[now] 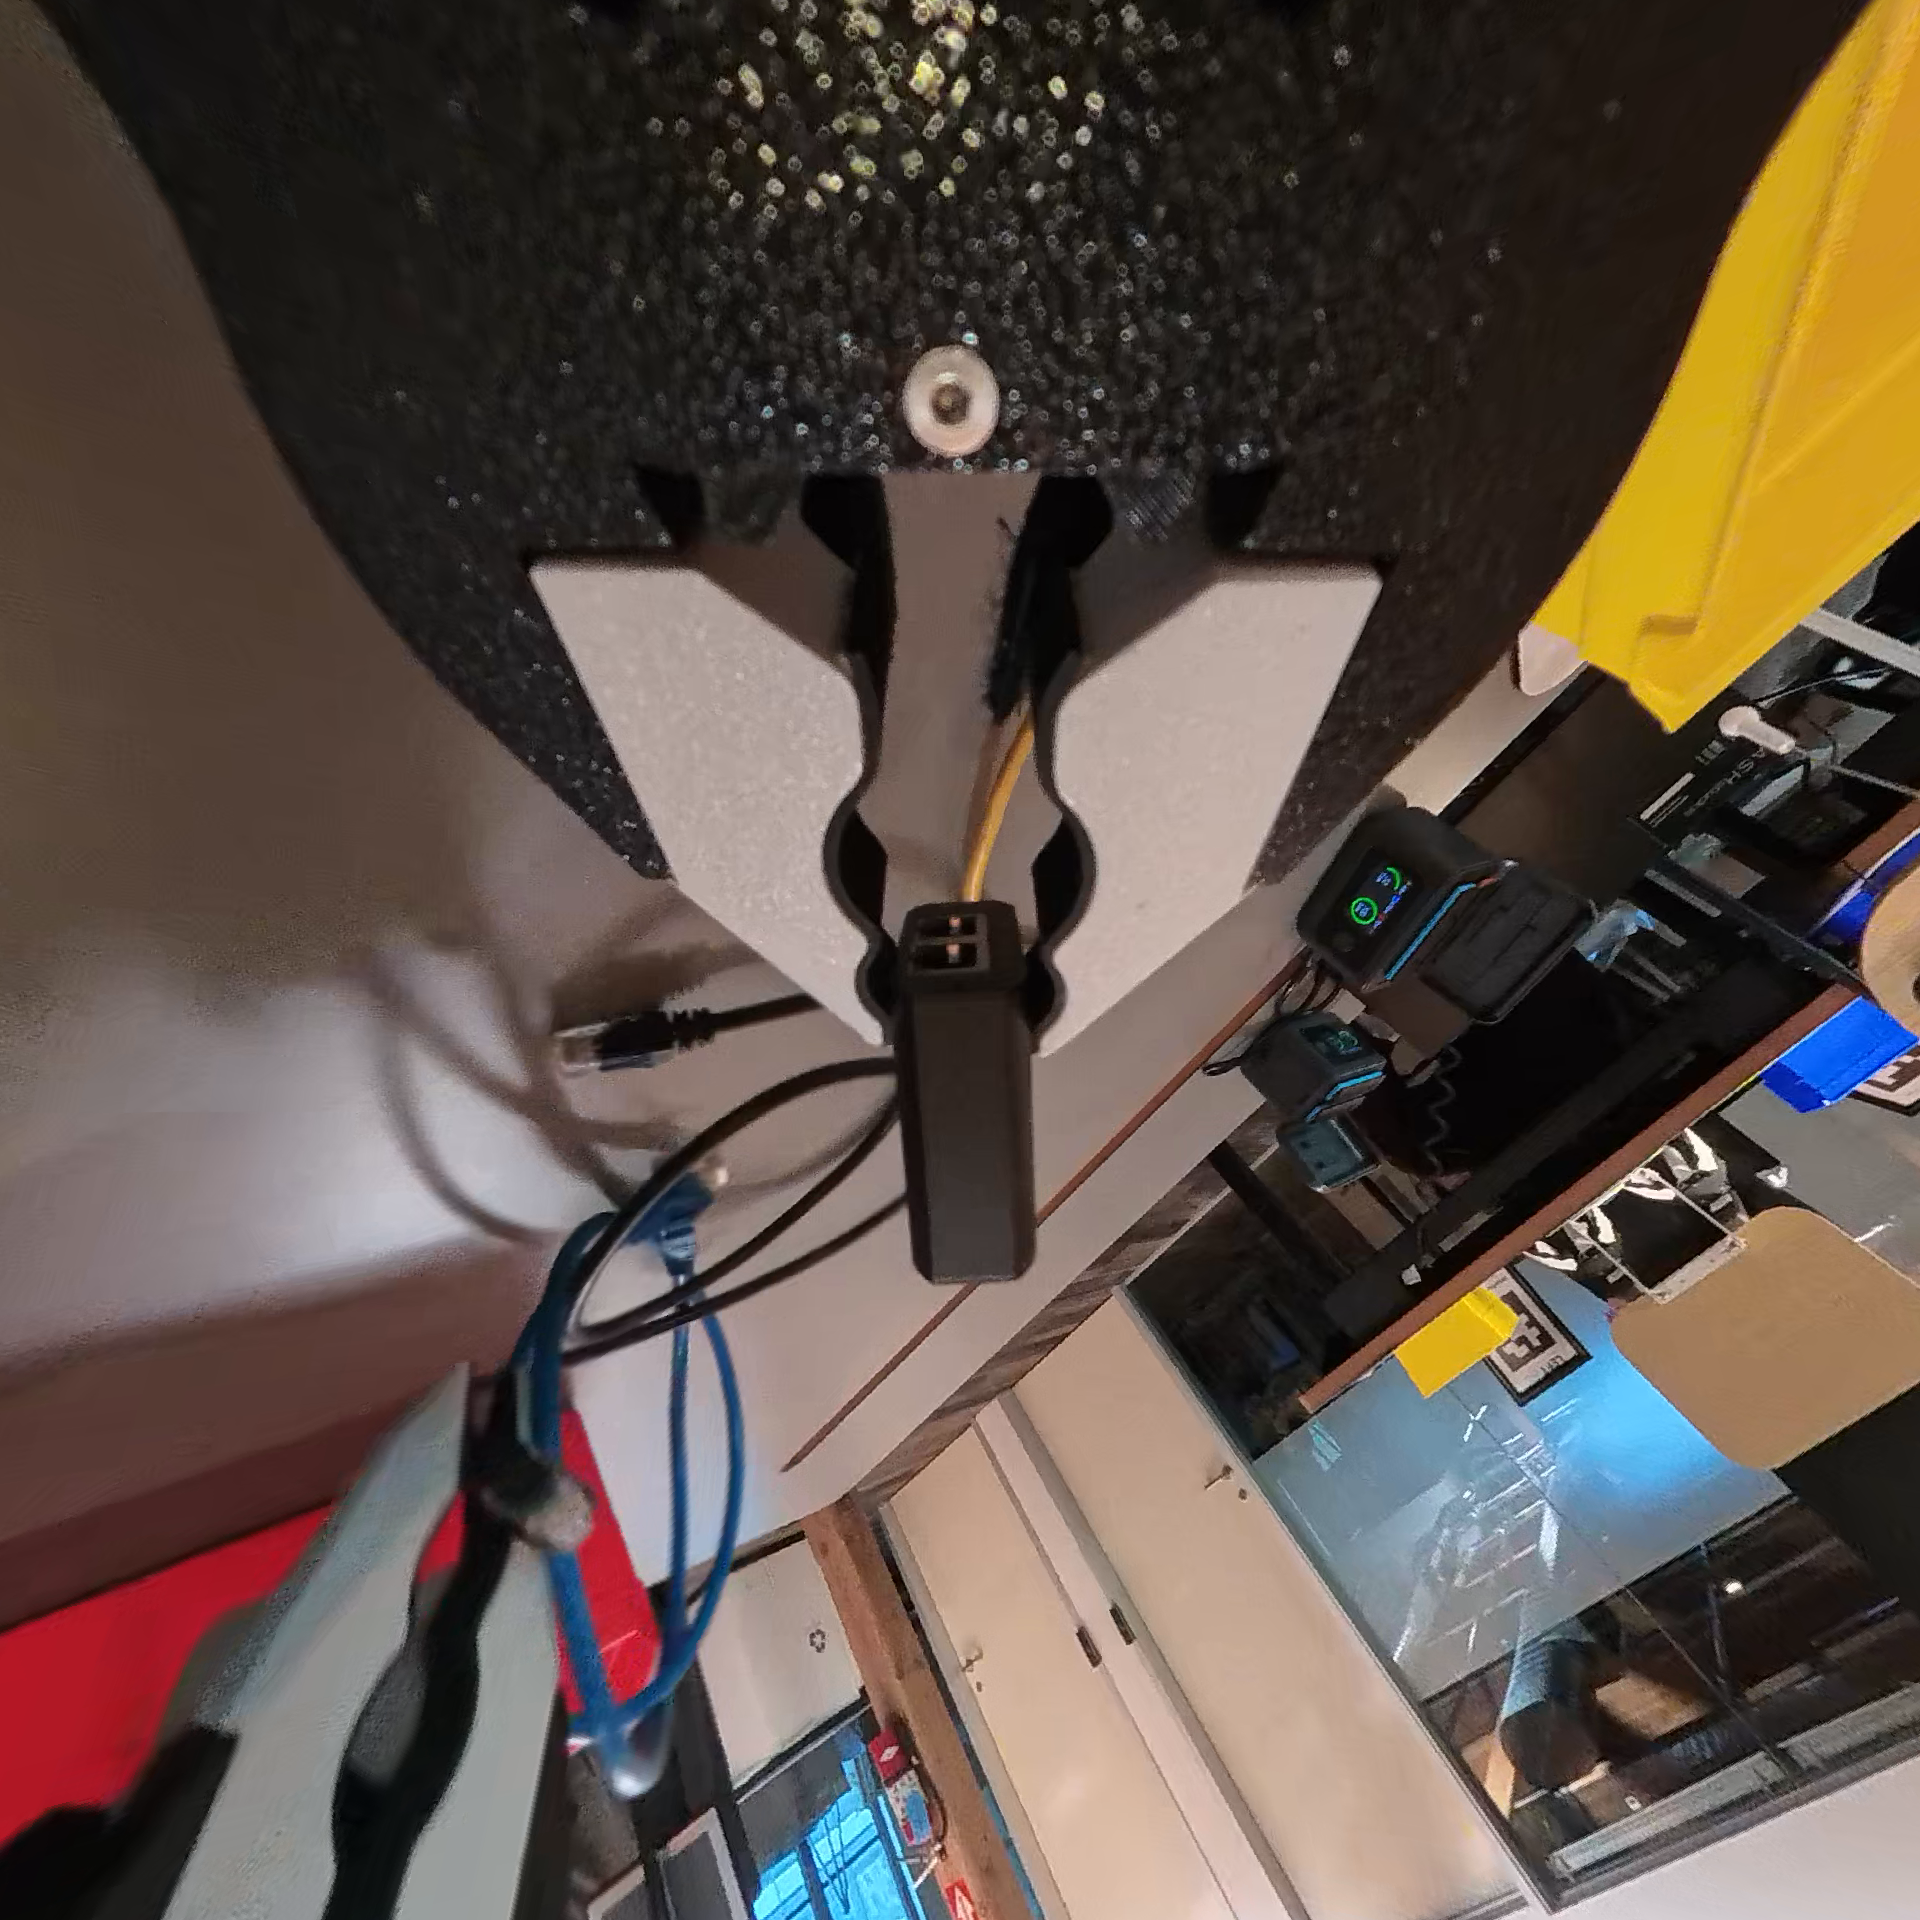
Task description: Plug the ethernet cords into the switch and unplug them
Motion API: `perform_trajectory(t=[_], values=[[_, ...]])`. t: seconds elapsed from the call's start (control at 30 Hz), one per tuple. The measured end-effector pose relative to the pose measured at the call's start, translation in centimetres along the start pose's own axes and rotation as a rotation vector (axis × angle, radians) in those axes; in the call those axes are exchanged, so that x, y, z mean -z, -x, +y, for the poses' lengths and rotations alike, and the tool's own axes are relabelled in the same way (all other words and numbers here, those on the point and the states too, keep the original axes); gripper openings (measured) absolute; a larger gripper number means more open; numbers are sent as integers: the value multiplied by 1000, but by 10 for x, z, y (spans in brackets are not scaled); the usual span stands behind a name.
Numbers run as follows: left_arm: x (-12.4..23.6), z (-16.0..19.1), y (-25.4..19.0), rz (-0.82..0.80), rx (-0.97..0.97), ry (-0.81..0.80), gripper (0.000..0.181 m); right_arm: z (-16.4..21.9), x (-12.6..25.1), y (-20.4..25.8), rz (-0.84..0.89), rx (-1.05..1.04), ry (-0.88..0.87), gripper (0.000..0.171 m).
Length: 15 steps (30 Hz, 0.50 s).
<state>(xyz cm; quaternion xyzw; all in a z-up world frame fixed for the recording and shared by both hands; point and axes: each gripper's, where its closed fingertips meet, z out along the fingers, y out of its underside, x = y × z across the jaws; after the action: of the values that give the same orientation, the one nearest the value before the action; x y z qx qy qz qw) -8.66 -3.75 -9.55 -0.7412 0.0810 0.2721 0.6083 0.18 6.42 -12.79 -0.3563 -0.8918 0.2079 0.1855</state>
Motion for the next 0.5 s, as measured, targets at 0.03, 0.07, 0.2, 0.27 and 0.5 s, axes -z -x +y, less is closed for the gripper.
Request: perform_trajectory(t=[0.03, 0.07, 0.2, 0.27, 0.5], values=[[0, 0, -1, 5, -5, 1, 21, -1, -9, 9, -41, -21, -23, 9], [0, 0, -3, 11, -8, 3, 21, -4, -16, 15, -69, -41, -58, 9], [-1, 1, -11, 57, -17, 4, 21, -12, -36, 40, -194, -105, -152, 11], [-2, 0, -18, 93, -18, -1, 21, -15, -43, 48, -238, -139, -196, 12], [-1, 0, -32, 171, -27, -3, 21, -16, -43, 60, -250, -55, -307, 40]])
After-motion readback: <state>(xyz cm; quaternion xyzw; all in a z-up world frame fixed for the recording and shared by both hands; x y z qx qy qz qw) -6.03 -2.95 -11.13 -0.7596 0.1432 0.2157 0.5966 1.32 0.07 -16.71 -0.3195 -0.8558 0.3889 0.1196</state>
